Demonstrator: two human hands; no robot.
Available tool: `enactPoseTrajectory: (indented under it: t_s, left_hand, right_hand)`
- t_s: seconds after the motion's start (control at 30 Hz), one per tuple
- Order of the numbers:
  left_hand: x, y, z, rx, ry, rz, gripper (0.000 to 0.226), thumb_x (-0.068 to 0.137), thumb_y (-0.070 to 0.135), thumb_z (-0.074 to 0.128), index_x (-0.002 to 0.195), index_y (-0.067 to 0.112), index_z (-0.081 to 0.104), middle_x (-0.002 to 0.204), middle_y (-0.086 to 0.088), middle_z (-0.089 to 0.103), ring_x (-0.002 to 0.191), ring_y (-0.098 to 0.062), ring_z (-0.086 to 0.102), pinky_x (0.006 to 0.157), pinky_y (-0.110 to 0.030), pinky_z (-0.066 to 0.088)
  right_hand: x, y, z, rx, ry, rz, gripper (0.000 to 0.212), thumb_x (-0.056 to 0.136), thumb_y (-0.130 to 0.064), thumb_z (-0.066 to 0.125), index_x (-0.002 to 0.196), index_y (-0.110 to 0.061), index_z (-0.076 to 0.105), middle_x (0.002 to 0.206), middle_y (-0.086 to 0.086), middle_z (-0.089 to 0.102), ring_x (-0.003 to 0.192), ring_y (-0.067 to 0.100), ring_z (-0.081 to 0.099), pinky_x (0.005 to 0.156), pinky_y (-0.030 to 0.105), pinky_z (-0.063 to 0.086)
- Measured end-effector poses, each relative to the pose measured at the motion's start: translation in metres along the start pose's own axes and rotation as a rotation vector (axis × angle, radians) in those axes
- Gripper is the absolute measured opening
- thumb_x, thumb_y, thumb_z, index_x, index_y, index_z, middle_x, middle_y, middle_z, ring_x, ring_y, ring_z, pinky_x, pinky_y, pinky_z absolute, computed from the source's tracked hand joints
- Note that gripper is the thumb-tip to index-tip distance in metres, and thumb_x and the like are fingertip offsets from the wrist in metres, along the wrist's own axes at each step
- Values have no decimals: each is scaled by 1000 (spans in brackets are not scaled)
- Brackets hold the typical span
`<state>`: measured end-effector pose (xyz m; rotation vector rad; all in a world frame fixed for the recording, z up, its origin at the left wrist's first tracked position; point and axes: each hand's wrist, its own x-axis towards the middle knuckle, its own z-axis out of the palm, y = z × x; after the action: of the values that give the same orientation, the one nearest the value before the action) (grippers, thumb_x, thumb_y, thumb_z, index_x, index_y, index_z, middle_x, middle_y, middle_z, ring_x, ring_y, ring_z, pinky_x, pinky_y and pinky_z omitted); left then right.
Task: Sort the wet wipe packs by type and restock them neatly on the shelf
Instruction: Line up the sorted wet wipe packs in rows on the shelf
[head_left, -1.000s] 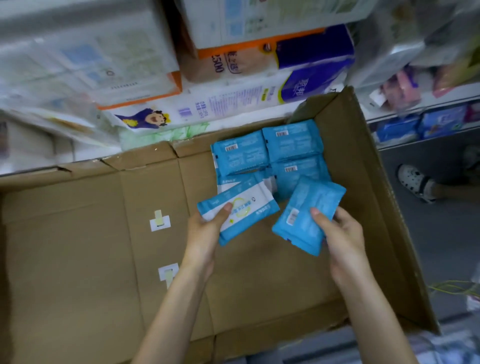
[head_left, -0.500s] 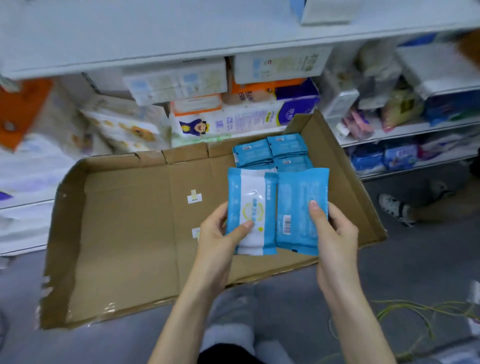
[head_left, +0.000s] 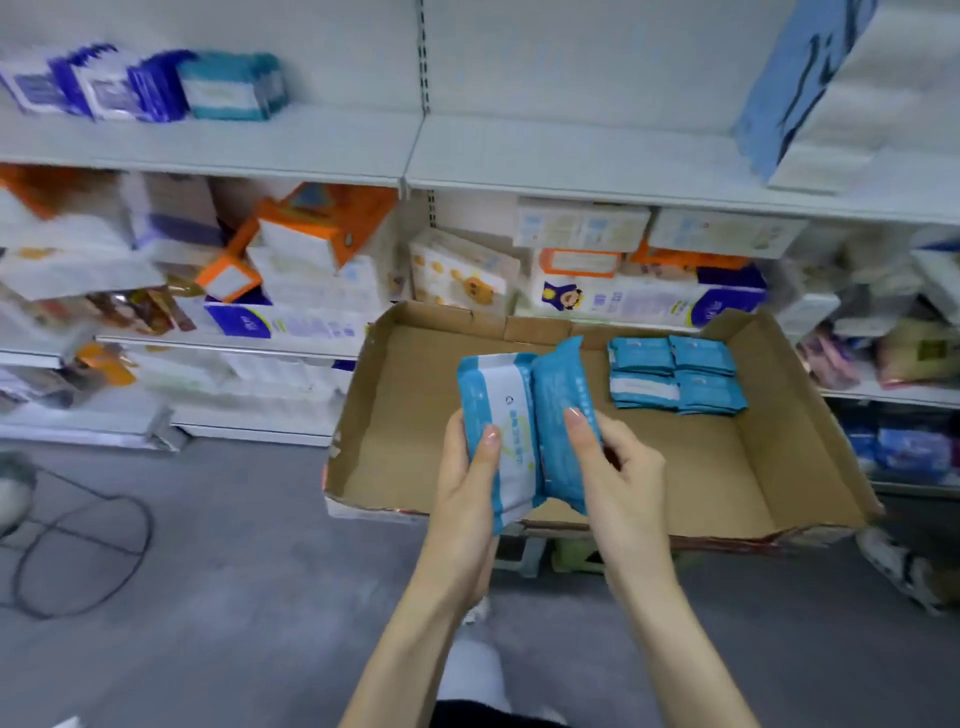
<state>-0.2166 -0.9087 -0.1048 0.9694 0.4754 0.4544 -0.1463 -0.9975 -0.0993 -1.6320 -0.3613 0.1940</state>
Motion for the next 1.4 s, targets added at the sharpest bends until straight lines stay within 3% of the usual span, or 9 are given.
enactPoseTrajectory:
  t_s: [0.13,0.3,0.47,0.63,0.8,0.93,1.1,1.23,1.4]
  left_hand:
    - [-1,32,-55,-19,38,56,28,96,29,49,124,27,52,119,-2,65,111,-18,62,88,-37,54]
    - [9,91,-148,-78,133,79,42,91,33,55,131,24,47,124,-6,63,115,-25,60,98,-49,48]
    - [12,166,-246,-46,238,148,43,78,31,61,119,22,51,116,-11,65,103,-25,64,83,-43,53]
    - [8,233,-332,-64,337,145,56,72,16,78,121,21,52,113,-5,69,107,-28,65,86,-46,55]
    - [16,255,-376,-200,331,92,44,85,13,62,127,18,51,117,-8,68,106,-27,66,92,-46,52]
    - [23,273,-401,-293,327,53,36,93,12,46,128,17,53,115,-8,69,102,-26,68,85,-42,55]
    - [27,288,-432,-220,340,55,29,95,13,47,123,14,56,112,-9,70,99,-25,69,77,-37,59]
    - [39,297,-459,-190,427,73,27,96,15,49,121,13,56,109,-7,71,97,-23,70,75,-36,59]
    - [84,310,-484,-306,445,44,30,95,17,50,124,16,55,109,-7,72,99,-26,69,77,-37,59]
  right_hand:
    - [-14,-16,73,91,-100,28,23,87,-36,55,70,-34,70,78,-17,62,75,-2,53,68,15,40]
    - [-26,-23,192,181,-180,117,22,93,-14,56,81,-22,73,103,1,61,88,-4,60,74,11,46]
    - [-45,-39,317,240,-345,122,29,86,-32,50,104,-25,71,108,-2,56,91,1,61,75,15,49]
    - [-58,-66,408,99,-497,21,32,87,-4,64,102,-31,70,111,-4,62,86,-4,61,74,11,47]
    - [-60,-74,464,-159,-345,-115,36,76,-15,78,98,-41,69,103,-7,62,92,1,58,73,8,41]
    - [-58,-80,493,-41,-357,77,47,74,-17,80,112,-35,60,103,-8,64,85,1,60,72,18,50]
    - [-53,-83,520,96,-436,262,21,81,-14,73,100,-21,71,95,0,74,87,19,65,81,38,54]
    - [-41,-78,544,150,-553,345,18,88,-13,65,104,-15,70,101,7,73,96,24,66,73,28,53]
    - [-15,-69,576,-49,-596,247,17,77,-10,76,92,-9,68,93,-1,73,82,11,64,69,18,51]
